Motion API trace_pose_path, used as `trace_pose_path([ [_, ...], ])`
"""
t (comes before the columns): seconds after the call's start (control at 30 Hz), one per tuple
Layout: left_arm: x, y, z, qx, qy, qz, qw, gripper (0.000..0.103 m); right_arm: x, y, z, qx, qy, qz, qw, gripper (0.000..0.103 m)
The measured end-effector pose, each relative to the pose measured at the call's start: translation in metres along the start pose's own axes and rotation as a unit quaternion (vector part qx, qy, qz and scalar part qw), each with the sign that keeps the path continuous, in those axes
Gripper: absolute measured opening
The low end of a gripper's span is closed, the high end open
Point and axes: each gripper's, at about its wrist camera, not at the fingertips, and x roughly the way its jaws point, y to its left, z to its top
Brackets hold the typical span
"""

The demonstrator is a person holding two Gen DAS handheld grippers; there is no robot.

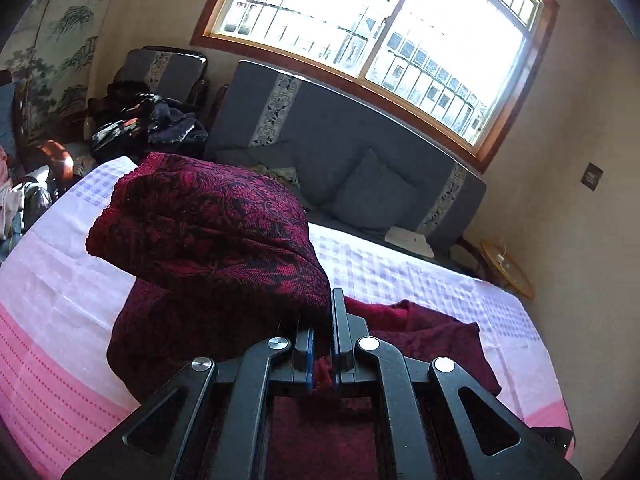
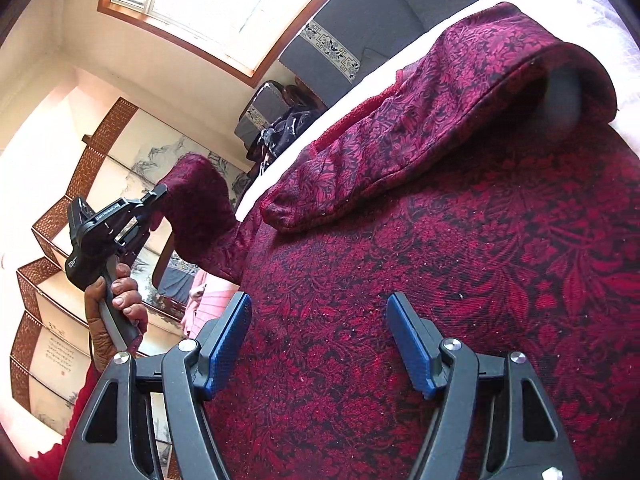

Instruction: Fold small clothes

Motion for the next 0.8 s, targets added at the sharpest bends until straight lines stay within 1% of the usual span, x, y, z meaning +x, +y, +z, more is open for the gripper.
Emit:
trace_pose_path([
  [0.1,0.028,-0.044,-0.020,0.032,0.022,-0.014,0.9992,0.006,-0.004,-0.004,0.000,0.004,-0.008,0.008,1.000,0.068],
  [0.17,0.047,-0.067,-0.035,0.045,0.039,-0.023,0.9980,0.006,-0.006,-0.005,0.000,0.007,-0.012,0.011,1.000,0.068],
  [0.3,0.078,-0.102,-0.062,0.081,0.061,-0.026,0.9945,0.006,-0.011,-0.013,0.001,0.020,-0.022,0.030,0.999,0.067],
  [0.37,0.087,-0.116,-0.075,0.108,0.065,-0.031,0.9915,0.007,-0.015,-0.018,0.001,0.027,-0.028,0.040,0.998,0.067],
  [0.4,0.091,-0.124,-0.080,0.127,0.065,-0.024,0.9895,0.009,-0.017,-0.020,0.001,0.030,-0.030,0.045,0.998,0.067],
  [0.47,0.091,-0.137,-0.093,0.168,0.061,-0.013,0.9838,0.015,-0.019,-0.022,0.000,0.033,-0.033,0.053,0.998,0.067],
  [0.5,0.091,-0.144,-0.098,0.185,0.062,-0.012,0.9808,0.027,-0.019,-0.023,0.000,0.034,-0.034,0.056,0.997,0.067],
  [0.53,0.090,-0.149,-0.102,0.196,0.060,-0.019,0.9785,0.044,-0.019,-0.023,0.000,0.035,-0.034,0.057,0.997,0.067],
  [0.57,0.085,-0.154,-0.105,0.205,0.054,-0.032,0.9768,0.054,-0.020,-0.024,0.000,0.036,-0.035,0.059,0.997,0.067],
  [0.6,0.082,-0.159,-0.107,0.211,0.044,-0.045,0.9756,0.069,-0.021,-0.025,0.000,0.037,-0.036,0.062,0.997,0.067],
  [0.63,0.076,-0.163,-0.108,0.215,0.030,-0.056,0.9745,0.075,-0.021,-0.025,0.000,0.038,-0.038,0.064,0.997,0.067],
  [0.7,0.065,-0.170,-0.107,0.222,0.011,-0.084,0.9714,0.078,-0.022,-0.028,-0.001,0.042,-0.041,0.067,0.996,0.067],
  [0.8,0.052,-0.176,-0.101,0.220,0.007,-0.119,0.9681,0.080,-0.024,-0.031,-0.001,0.044,-0.044,0.068,0.996,0.067],
])
